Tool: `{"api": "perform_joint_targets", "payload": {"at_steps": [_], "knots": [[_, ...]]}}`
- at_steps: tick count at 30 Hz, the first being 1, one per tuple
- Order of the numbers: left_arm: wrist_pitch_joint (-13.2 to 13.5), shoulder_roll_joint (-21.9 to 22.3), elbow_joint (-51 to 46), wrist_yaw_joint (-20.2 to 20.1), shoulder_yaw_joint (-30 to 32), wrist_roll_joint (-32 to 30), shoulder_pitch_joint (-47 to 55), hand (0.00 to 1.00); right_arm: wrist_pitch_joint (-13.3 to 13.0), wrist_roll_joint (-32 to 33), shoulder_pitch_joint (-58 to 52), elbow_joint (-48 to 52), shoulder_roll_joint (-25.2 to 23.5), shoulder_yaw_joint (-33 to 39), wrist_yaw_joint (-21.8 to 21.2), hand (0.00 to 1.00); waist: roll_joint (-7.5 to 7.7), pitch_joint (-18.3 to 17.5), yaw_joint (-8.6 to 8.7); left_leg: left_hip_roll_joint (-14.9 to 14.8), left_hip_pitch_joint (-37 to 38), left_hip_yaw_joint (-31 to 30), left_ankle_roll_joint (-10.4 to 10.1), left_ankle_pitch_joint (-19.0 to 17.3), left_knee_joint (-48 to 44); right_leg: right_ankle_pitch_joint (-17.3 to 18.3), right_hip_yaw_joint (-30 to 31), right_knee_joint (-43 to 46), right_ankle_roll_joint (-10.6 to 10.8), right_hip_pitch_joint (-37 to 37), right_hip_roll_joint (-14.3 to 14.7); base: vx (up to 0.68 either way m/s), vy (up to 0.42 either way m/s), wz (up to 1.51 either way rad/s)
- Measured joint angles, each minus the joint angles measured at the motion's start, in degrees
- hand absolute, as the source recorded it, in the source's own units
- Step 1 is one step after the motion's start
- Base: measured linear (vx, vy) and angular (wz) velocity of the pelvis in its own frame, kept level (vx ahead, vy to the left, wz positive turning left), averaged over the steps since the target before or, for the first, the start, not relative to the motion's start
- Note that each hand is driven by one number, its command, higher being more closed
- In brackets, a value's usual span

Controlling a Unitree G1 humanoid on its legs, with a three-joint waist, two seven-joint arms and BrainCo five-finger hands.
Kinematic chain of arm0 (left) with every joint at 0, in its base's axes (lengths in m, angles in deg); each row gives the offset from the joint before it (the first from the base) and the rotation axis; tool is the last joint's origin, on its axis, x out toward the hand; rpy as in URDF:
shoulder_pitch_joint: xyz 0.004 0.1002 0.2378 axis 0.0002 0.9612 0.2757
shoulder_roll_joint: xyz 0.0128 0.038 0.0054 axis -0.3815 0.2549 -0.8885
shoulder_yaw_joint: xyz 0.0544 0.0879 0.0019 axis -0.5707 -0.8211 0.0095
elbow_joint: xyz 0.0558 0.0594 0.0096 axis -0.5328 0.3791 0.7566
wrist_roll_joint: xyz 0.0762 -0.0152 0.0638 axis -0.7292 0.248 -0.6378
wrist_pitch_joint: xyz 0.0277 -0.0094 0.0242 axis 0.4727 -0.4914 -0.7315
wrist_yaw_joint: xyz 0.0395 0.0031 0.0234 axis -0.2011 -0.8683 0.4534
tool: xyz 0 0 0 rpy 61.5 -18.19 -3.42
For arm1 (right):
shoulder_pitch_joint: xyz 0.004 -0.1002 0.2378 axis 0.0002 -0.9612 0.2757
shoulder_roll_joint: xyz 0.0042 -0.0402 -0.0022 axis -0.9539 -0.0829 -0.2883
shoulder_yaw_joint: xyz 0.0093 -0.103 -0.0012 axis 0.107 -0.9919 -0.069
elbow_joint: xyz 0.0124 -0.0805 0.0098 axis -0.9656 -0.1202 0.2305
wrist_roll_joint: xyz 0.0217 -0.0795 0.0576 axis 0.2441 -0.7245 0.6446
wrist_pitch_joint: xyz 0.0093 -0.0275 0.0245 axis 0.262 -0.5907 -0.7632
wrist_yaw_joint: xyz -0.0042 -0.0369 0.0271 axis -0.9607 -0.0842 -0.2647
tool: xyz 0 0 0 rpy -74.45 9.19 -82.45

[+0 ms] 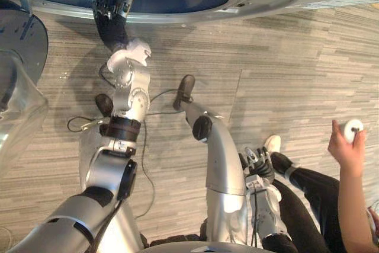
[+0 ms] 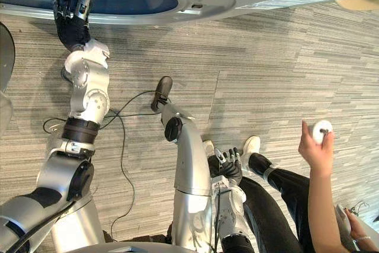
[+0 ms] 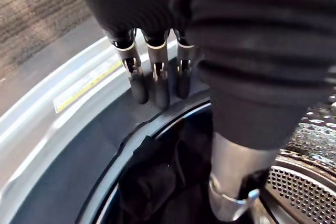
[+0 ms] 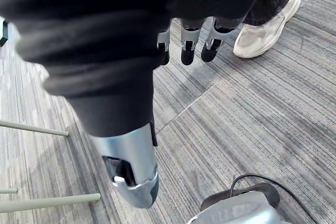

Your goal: Pick up the laundry basket with both hands and put the clothes into the washing machine.

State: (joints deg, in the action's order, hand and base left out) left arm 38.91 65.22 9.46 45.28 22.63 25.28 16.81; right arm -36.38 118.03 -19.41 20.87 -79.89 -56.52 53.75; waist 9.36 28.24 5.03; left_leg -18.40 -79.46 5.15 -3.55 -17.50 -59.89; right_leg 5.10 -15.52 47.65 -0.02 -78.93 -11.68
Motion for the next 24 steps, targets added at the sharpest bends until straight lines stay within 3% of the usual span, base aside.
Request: {"api": "perform_joint_targets", "payload": {"at_steps": [8, 12, 16, 21, 23, 24], "knots": [[0.1, 1.2, -0.4, -2.8, -2.2, -1.4, 13.2, 0.0, -0.4, 0.0, 0.0, -1.1, 0.1, 1.0, 0.2, 0.0, -0.64, 1.3, -1.32, 1.1, 3.4, -0.6, -0.2, 0.5, 0.2, 1.0, 0.2, 2.5, -0.9, 2.8, -0.9, -0.04, -0.012, 0.15], [-0.2, 1.2, 2.7, -7.3, -3.5, -1.5, 20.8, 0.0, -0.3, -2.0, 0.0, -5.2, 0.0, 2.0, 0.4, 0.0, -1.11, 1.6, -3.07, 2.6, 10.8, -0.5, -0.2, 1.7, 3.6, 1.8, 0.7, 1.3, -0.2, 9.3, -1.2, -0.08, -0.039, 0.3], [-1.4, 0.8, 6.6, -9.3, -3.8, -2.7, 25.3, 0.0, 0.3, -2.2, 0.0, -8.0, -0.1, 1.9, 0.4, 0.0, -1.3, 1.6, -4.05, 4.5, 17.7, -0.2, -1.0, 4.4, 9.8, 1.9, 0.7, -1.8, 0.0, 15.2, -1.8, -0.1, -0.077, 0.34], [-5.1, 0.4, 13.5, -11.4, -5.0, -12.9, 32.2, 0.0, 1.6, -6.0, -0.1, -14.1, -0.2, 1.3, 0.5, 0.0, -1.94, 1.3, -5.02, 7.8, 33.8, 0.7, -2.6, 9.2, 23.6, 1.4, 0.3, -8.9, 0.3, 28.3, -2.0, -0.01, -0.101, 0.28], [-7.0, 0.5, 16.1, -11.8, -4.7, -17.9, 34.5, 0.0, 2.4, -6.7, -0.4, -16.3, -0.1, 1.4, 0.5, 0.0, -2.99, 0.8, -5.11, 8.2, 40.1, 1.4, -3.2, 10.5, 27.5, 1.4, 0.1, -10.6, 0.3, 33.8, -2.0, 0.04, -0.074, 0.11], [-7.8, 0.5, 17.8, -12.5, -4.6, -19.9, 35.9, 0.0, 2.8, -6.7, -1.5, -16.9, 0.0, 1.4, 0.5, 0.0, -4.22, -0.2, -5.18, 8.7, 43.6, 1.4, -3.3, 11.4, 29.7, 1.5, -0.1, -11.4, 0.2, 36.8, -2.1, 0.1, -0.098, 0.11]]}}
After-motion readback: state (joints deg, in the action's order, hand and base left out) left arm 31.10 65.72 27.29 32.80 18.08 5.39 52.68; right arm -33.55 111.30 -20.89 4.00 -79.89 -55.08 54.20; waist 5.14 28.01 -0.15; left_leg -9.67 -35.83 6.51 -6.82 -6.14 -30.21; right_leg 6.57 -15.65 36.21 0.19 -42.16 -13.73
